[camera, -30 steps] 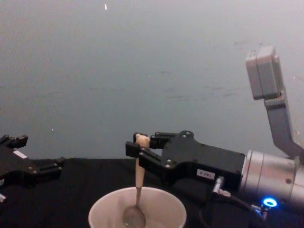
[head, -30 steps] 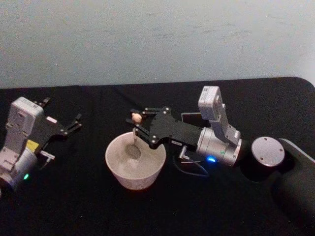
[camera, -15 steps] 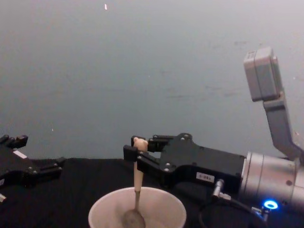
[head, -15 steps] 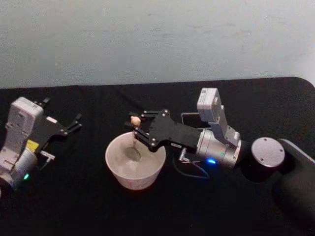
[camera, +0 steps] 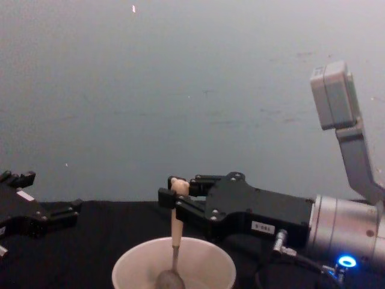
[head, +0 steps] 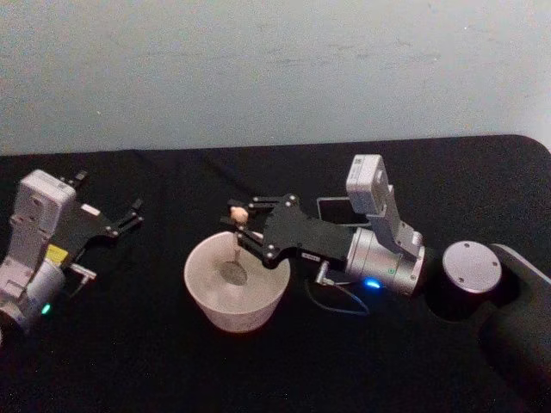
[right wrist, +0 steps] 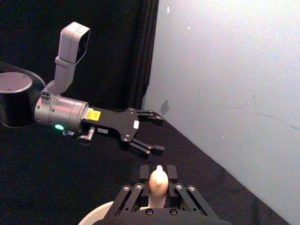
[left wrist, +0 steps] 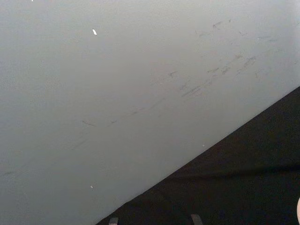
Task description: Pick up the stirring spoon with one hand, stir inside the cup, then place it back in its original position.
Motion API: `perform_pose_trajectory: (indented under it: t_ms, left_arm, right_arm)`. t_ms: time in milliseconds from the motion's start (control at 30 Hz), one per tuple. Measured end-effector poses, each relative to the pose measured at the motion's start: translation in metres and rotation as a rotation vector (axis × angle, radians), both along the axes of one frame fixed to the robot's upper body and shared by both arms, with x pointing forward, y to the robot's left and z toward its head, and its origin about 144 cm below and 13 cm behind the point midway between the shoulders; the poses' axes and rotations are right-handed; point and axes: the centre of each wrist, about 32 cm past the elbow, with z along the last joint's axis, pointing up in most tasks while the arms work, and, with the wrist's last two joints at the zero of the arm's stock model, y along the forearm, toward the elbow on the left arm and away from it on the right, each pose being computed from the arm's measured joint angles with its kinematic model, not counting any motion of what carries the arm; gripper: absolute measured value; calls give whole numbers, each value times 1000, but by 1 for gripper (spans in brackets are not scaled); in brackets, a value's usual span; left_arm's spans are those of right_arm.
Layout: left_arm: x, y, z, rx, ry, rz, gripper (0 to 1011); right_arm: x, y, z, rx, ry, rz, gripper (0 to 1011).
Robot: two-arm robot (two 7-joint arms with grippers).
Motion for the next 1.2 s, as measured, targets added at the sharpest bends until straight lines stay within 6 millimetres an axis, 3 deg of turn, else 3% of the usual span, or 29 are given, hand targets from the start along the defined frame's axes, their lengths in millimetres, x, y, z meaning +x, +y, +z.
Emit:
perform_pose_trajectory:
  t_ms: [300, 767, 1200]
  left_arm:
    - [0, 0, 0, 0, 0, 0, 1001]
    - [0, 0, 0, 0, 0, 0, 1002]
    - [0, 0, 0, 0, 0, 0, 1001]
  right_arm:
    - [-2, -11, 4, 0, -3, -27, 214]
    - [-23, -26, 12, 15, 14, 1, 214]
    - [-32, -12, 10, 25, 39, 56, 214]
